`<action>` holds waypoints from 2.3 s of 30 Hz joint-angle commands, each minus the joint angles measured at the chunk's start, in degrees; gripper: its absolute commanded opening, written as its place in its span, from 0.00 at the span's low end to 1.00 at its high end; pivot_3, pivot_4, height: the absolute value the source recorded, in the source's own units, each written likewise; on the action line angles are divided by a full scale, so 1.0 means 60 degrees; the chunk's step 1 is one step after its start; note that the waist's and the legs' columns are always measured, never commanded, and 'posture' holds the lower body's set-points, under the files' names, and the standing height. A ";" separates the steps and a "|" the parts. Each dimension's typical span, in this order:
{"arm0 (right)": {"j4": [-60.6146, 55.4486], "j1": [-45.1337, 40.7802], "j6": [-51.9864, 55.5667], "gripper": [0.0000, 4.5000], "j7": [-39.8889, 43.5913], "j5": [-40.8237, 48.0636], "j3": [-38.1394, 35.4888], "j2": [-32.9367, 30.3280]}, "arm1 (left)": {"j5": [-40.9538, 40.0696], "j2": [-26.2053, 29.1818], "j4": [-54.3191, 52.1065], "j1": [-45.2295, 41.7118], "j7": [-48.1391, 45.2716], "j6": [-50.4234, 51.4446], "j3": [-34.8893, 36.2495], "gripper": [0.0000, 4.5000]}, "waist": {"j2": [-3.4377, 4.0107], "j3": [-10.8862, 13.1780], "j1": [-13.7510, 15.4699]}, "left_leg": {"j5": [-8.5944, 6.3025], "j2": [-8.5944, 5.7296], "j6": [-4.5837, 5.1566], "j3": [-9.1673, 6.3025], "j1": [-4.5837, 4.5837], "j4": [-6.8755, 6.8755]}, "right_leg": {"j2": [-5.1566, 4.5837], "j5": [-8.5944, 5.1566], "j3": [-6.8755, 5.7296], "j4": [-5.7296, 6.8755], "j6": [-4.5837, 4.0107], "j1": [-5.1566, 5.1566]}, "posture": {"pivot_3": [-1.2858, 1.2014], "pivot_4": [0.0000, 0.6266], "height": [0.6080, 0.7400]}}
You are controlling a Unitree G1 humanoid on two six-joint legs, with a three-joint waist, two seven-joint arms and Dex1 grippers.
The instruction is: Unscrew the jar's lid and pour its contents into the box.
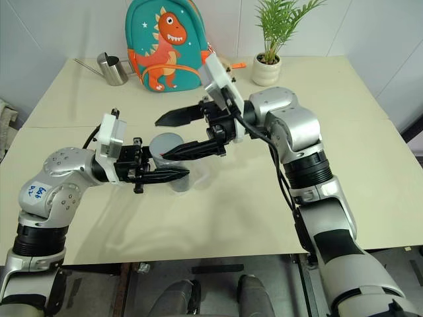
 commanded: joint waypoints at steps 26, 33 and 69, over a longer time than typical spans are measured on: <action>-0.1088 0.0135 0.0258 0.99 -0.2926 -0.0754 0.0130 0.1282 | -0.0281 -0.0007 -0.0269 0.0106 0.0955 0.0346 0.0474 0.42 | 0.0000 0.0000 -0.0007 | 0.0002 0.0002 -0.0004 -0.0001 0.0001 -0.0004 | 0.0001 0.0000 0.0001 0.0004 0.0000 -0.0003 | 0.52 0.24 1.00; -0.0643 0.0065 0.0017 0.99 -0.2893 -0.0931 -0.0023 0.1308 | -0.0348 -0.0009 -0.0382 0.0145 0.1026 0.0376 0.0517 0.42 | 0.0000 0.0000 -0.0006 | 0.0002 0.0001 -0.0003 -0.0002 0.0000 -0.0009 | 0.0003 0.0000 -0.0001 0.0006 0.0000 -0.0006 | 0.52 0.24 1.00; -0.1659 0.0588 0.0839 0.99 -0.2729 -0.0072 0.0114 0.1164 | -0.0284 0.0019 -0.0354 0.0143 0.1004 0.0394 0.0506 0.42 | 0.0004 0.0003 0.0000 | 0.0000 0.0002 -0.0004 -0.0003 -0.0001 -0.0004 | -0.0002 0.0001 0.0003 0.0004 0.0000 -0.0005 | 0.52 0.24 1.00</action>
